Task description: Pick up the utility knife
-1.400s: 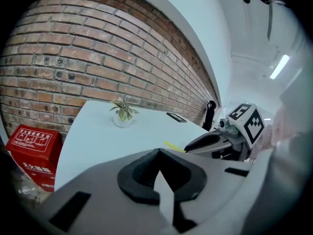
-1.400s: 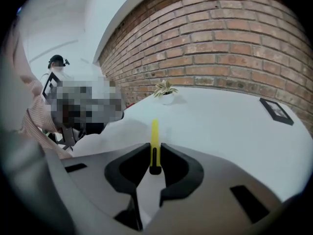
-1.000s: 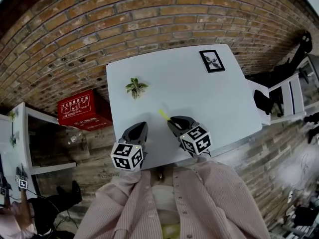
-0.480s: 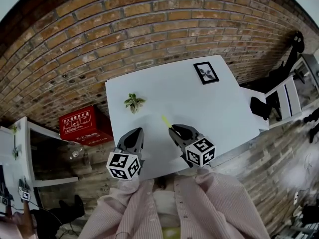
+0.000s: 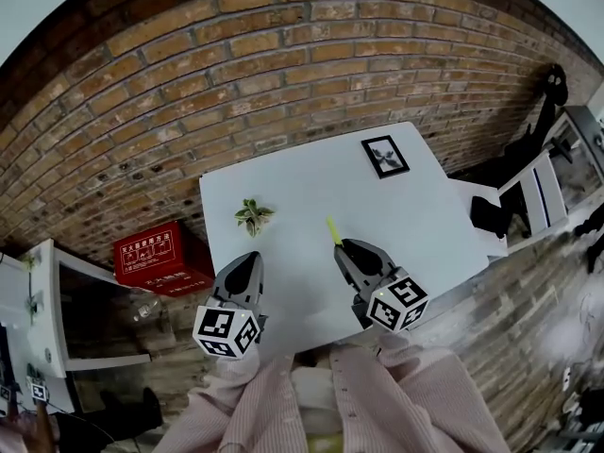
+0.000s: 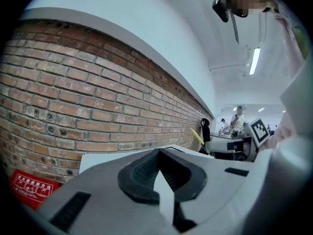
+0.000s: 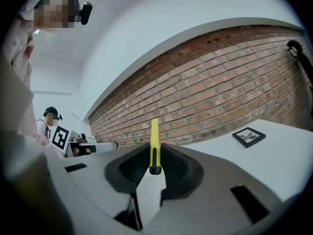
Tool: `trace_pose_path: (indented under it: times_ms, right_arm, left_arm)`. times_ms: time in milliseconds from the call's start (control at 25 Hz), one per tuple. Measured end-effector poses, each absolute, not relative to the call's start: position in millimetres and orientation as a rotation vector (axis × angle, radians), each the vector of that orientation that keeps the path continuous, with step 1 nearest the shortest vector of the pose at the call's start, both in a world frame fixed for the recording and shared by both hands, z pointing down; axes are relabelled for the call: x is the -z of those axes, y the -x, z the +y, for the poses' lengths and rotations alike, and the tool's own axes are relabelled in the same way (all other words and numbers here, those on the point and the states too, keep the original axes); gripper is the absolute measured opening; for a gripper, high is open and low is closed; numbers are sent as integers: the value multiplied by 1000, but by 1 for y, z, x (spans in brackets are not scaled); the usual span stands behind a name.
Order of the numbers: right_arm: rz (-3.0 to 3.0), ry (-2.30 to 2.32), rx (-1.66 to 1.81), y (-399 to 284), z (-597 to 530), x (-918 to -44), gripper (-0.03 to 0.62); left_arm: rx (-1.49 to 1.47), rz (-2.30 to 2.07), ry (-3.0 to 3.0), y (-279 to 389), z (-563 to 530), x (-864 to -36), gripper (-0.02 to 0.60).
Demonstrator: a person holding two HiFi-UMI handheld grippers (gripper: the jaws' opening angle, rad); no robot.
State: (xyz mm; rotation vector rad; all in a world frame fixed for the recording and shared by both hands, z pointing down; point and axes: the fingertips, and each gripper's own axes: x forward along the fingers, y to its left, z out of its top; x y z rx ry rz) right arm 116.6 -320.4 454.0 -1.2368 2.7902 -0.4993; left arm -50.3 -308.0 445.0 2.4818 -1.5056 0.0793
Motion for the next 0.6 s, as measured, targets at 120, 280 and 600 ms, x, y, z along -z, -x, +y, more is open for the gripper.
trace_pose_path:
  times_ms: [120, 280, 600]
  right_arm:
    - [2752, 1251, 457, -125, -322, -439, 69]
    - [2706, 1280, 401, -136, -323, -419, 69]
    - [2655, 1315, 303, -150, -321, -389, 69]
  left_arm:
    - [-45, -1547, -2487, 56, -308, -433, -8]
    - [-20, -1589, -2508, 63, -308, -418, -9]
    - [27, -1675, -2517, 80, -305, -390, -8]
